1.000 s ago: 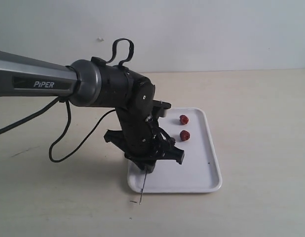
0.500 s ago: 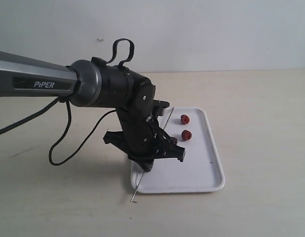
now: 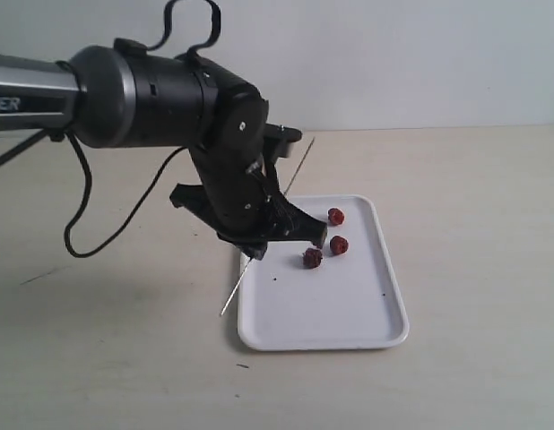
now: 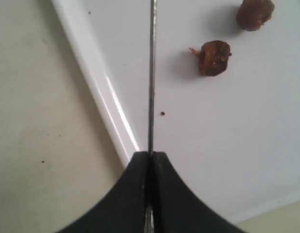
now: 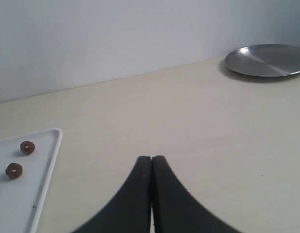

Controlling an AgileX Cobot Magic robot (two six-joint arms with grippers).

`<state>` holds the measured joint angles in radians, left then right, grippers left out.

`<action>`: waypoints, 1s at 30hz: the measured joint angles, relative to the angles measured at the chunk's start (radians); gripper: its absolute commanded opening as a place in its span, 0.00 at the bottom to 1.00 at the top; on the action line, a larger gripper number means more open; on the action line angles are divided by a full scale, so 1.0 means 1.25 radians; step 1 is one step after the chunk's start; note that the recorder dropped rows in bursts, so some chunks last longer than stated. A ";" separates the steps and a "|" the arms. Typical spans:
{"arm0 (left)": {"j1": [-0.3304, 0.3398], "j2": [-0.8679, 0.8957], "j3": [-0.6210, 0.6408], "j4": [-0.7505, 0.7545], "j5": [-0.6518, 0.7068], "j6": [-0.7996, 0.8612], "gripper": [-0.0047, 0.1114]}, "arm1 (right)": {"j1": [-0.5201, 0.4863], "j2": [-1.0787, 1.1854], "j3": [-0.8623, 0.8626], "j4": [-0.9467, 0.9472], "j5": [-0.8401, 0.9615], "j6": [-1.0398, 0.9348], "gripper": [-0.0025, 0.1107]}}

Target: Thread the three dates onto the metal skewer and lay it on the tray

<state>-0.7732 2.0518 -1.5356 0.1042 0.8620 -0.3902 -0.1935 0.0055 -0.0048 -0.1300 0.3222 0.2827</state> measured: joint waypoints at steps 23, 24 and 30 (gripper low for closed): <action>0.000 -0.436 0.452 0.006 -0.011 0.164 0.04 | 0.000 0.000 0.000 0.000 0.000 0.000 0.02; 0.000 -0.458 0.474 0.006 -0.013 0.166 0.04 | 0.000 0.000 0.000 0.000 0.000 0.000 0.02; 0.000 -0.536 0.570 0.006 -0.034 0.180 0.04 | 0.000 0.000 0.000 0.000 0.000 0.000 0.02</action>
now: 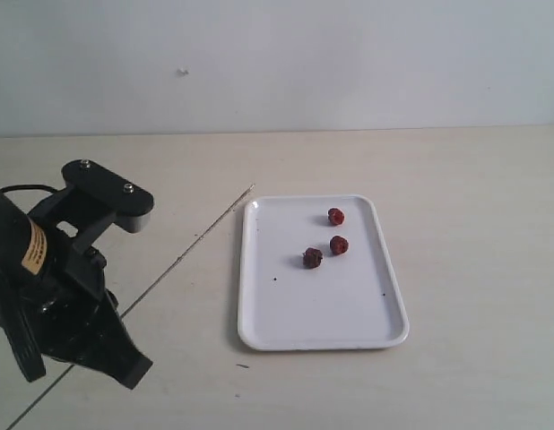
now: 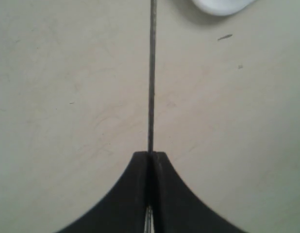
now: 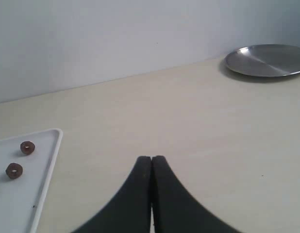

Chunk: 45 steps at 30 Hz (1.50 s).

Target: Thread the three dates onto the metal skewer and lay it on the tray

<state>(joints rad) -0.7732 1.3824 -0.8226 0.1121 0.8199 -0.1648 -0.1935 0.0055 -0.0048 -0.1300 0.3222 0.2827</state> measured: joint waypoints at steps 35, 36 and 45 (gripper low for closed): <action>0.000 0.142 0.077 0.039 -0.179 -0.081 0.04 | 0.000 0.227 -0.243 -0.211 -0.397 0.416 0.02; 0.000 0.142 0.077 0.039 -0.179 -0.081 0.04 | 0.000 0.285 -0.279 -0.235 -0.377 0.427 0.02; 0.000 0.142 0.077 0.039 -0.165 -0.081 0.04 | 0.064 0.847 -0.650 -0.334 -0.166 0.329 0.02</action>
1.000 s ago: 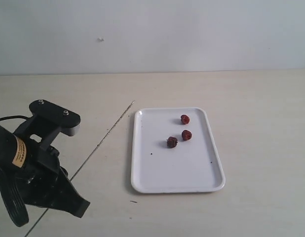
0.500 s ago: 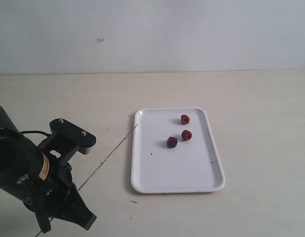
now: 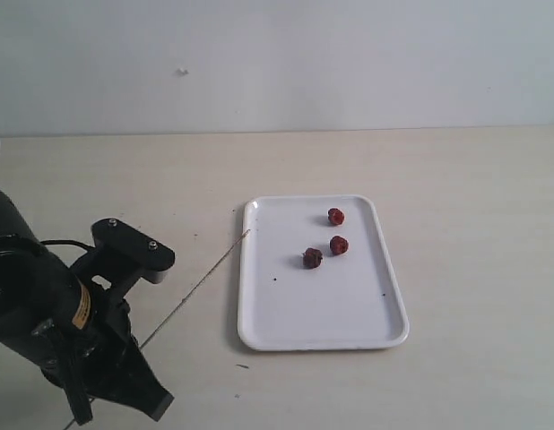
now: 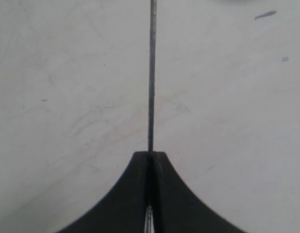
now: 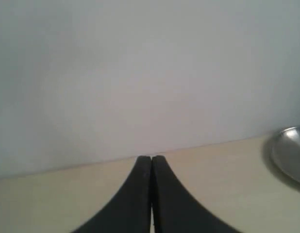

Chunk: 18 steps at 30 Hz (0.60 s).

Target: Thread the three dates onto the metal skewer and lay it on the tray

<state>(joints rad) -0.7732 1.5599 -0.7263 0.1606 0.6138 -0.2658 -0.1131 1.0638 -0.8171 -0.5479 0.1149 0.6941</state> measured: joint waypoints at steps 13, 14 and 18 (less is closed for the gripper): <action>0.000 0.000 0.000 0.002 0.029 0.000 0.04 | 0.215 0.520 -0.528 0.457 0.631 -1.003 0.02; 0.000 0.000 0.000 0.003 0.029 0.000 0.04 | 0.224 0.542 -0.544 0.492 0.653 -1.082 0.03; 0.000 0.000 0.000 0.007 0.032 0.008 0.04 | 0.271 0.632 -0.585 0.559 0.713 -1.273 0.14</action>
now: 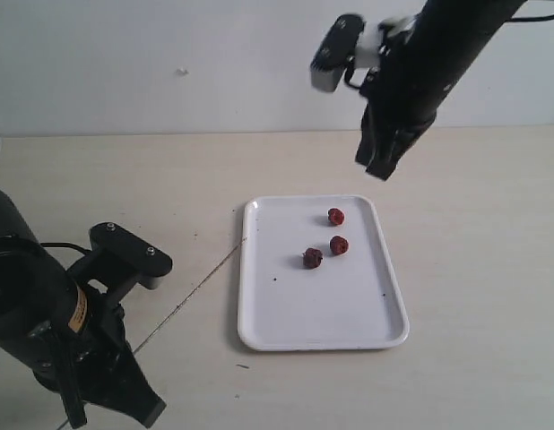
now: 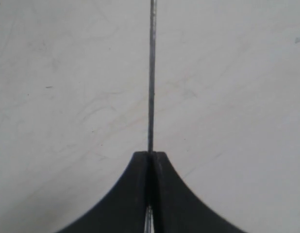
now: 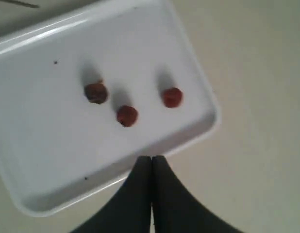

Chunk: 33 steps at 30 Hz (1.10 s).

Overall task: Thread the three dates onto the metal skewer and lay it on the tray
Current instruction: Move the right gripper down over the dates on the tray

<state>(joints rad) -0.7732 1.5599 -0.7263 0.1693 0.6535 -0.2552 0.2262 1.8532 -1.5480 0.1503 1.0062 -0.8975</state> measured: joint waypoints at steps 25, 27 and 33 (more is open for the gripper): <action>0.000 0.000 0.029 0.005 0.020 0.010 0.04 | 0.092 0.256 -0.163 -0.019 0.128 0.191 0.50; 0.000 0.000 0.029 0.005 0.018 0.010 0.04 | 0.094 0.272 -0.164 -0.032 0.132 0.194 0.50; 0.000 0.000 0.029 0.005 0.014 0.010 0.04 | 0.095 0.313 -0.166 -0.048 0.127 0.194 0.50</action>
<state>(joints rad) -0.7732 1.5599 -0.6897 0.1759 0.6716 -0.2428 0.3454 2.2444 -1.7556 0.0899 1.1648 -0.6544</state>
